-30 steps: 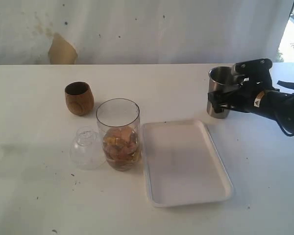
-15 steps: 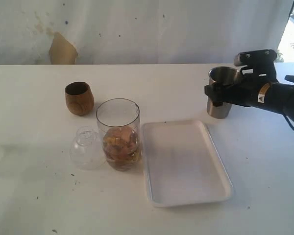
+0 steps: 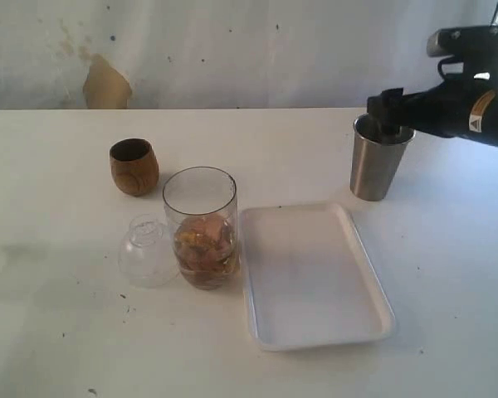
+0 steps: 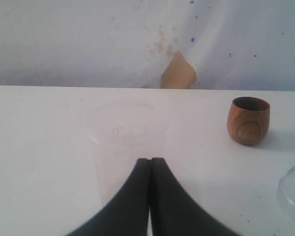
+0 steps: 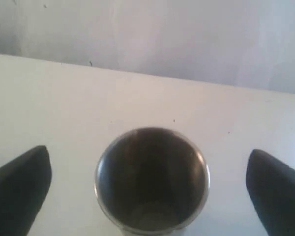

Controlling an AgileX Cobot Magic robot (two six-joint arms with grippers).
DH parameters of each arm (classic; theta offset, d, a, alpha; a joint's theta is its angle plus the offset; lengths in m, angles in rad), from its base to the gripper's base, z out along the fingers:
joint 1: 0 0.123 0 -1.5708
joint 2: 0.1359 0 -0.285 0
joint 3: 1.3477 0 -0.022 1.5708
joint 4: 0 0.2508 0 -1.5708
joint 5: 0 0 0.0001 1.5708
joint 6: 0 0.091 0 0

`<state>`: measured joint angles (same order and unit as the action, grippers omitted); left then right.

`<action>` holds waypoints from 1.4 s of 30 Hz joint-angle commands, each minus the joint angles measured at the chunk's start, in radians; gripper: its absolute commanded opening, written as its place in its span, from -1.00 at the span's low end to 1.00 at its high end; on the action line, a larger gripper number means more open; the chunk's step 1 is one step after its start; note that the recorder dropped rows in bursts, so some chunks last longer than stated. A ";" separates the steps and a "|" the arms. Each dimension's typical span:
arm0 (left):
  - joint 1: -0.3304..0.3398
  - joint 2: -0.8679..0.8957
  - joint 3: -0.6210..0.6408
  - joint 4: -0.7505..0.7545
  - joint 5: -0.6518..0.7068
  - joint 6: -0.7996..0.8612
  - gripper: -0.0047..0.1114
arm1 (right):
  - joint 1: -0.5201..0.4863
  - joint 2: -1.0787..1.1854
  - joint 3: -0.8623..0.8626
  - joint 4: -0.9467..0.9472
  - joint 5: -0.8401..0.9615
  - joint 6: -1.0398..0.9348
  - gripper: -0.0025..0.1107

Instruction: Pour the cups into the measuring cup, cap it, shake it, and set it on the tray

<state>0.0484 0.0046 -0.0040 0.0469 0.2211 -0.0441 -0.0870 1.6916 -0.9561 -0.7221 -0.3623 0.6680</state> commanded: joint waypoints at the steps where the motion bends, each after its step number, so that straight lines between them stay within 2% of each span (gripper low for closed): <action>1: 0.001 -0.005 0.004 -0.001 -0.010 -0.001 -0.92 | -0.003 -0.106 0.004 -0.007 0.009 0.040 0.90; 6: 0.001 -0.005 0.004 -0.001 -0.010 -0.001 -0.92 | -0.003 -0.205 0.004 -0.007 -0.005 0.057 0.90; 10: 0.001 -0.005 0.004 -0.001 -0.010 -0.001 -0.92 | -0.003 -0.270 0.002 -0.004 0.000 0.178 0.90; 14: 0.001 -0.005 0.004 -0.001 -0.010 -0.001 -0.92 | 0.008 -0.323 0.002 -0.016 0.024 0.233 0.78; 17: 0.001 -0.005 0.004 -0.001 -0.010 -0.001 -0.92 | 0.041 -0.369 0.002 -0.016 0.055 0.233 0.49; 21: 0.001 -0.005 0.004 -0.001 -0.010 -0.001 -0.92 | 0.099 -0.434 0.002 -0.016 0.078 0.233 -0.11; 24: 0.001 -0.005 0.004 -0.001 -0.010 -0.001 -0.92 | 0.147 -0.471 -0.001 -0.032 0.078 0.231 -0.43; 28: 0.001 -0.005 0.004 -0.001 -0.010 -0.001 -0.92 | 0.233 -0.505 -0.024 -0.155 0.152 0.237 -0.46; 33: 0.001 -0.005 0.004 -0.001 -0.010 -0.001 -0.92 | 0.334 -0.538 -0.039 -0.164 0.212 0.234 -0.46; 38: 0.001 -0.005 0.004 -0.001 -0.010 -0.001 -0.92 | 0.459 -0.542 -0.089 -0.177 0.396 0.234 -0.44; 42: 0.001 -0.005 0.004 -0.001 -0.010 -0.001 -0.92 | 0.511 -0.623 -0.089 -0.177 0.412 0.230 -0.51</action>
<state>0.0484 0.0046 -0.0040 0.0469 0.2211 -0.0441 0.3927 1.1305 -1.0360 -0.8967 0.0242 0.8964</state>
